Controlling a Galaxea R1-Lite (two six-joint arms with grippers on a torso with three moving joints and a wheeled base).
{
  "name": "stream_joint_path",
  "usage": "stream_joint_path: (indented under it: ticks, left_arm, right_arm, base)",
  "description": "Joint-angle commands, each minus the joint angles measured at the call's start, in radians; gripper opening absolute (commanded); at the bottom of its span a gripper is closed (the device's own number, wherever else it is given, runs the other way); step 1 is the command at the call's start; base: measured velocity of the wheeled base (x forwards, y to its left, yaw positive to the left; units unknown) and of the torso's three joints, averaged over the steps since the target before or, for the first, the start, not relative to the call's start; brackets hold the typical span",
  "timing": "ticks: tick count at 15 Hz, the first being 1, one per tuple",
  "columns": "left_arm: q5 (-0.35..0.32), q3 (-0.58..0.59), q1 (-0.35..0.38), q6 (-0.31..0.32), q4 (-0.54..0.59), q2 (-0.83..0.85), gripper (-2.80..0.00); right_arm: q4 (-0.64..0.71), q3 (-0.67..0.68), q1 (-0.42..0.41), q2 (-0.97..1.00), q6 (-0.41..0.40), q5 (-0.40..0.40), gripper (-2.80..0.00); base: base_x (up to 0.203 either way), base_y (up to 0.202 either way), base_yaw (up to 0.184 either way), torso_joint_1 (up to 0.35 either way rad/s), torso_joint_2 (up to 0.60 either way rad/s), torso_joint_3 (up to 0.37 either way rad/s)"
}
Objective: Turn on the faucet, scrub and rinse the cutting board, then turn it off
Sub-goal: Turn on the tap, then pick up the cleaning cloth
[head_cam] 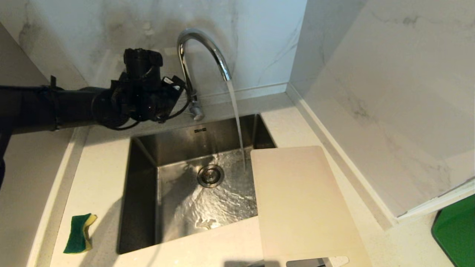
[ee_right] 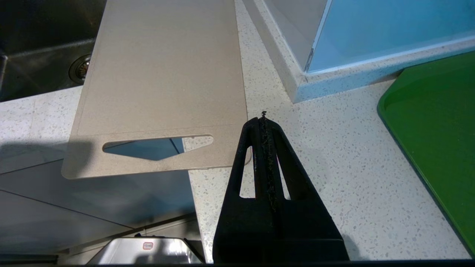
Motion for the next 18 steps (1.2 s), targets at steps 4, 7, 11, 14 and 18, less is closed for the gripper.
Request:
stream_joint_path:
  ticks: [4,7,11,14,18]
  left_arm:
    - [-0.132,0.182,0.03,0.272,0.145,-0.233,0.0]
    - [-0.215,0.291,0.039,0.356,0.194,-0.336,0.0]
    - [-0.228,0.379,0.04,0.455,0.33,-0.428,-2.8]
    - [-0.229,0.403,0.05,0.523,0.488,-0.462,-2.8]
    - [-0.229,0.572,0.074,0.596,0.504,-0.506,-2.8]
  right_arm:
    - [0.0,0.001,0.0,0.0,0.0,0.0,-2.8]
    - [0.0,0.0,0.0,0.0,0.0,0.0,-2.8]
    - [0.0,0.0,0.0,0.0,0.0,0.0,-2.8]
    - [0.0,0.0,0.0,0.0,0.0,0.0,-2.8]
    - [0.0,0.0,0.0,0.0,0.0,0.0,-2.8]
  base:
    - [0.0,0.0,0.0,0.0,0.0,0.0]
    - [0.0,0.0,0.0,0.0,0.0,0.0]
    - [0.0,0.0,0.0,0.0,0.0,0.0]
    - [0.0,0.0,0.0,0.0,0.0,0.0]
    - [0.0,0.0,0.0,0.0,0.0,0.0]
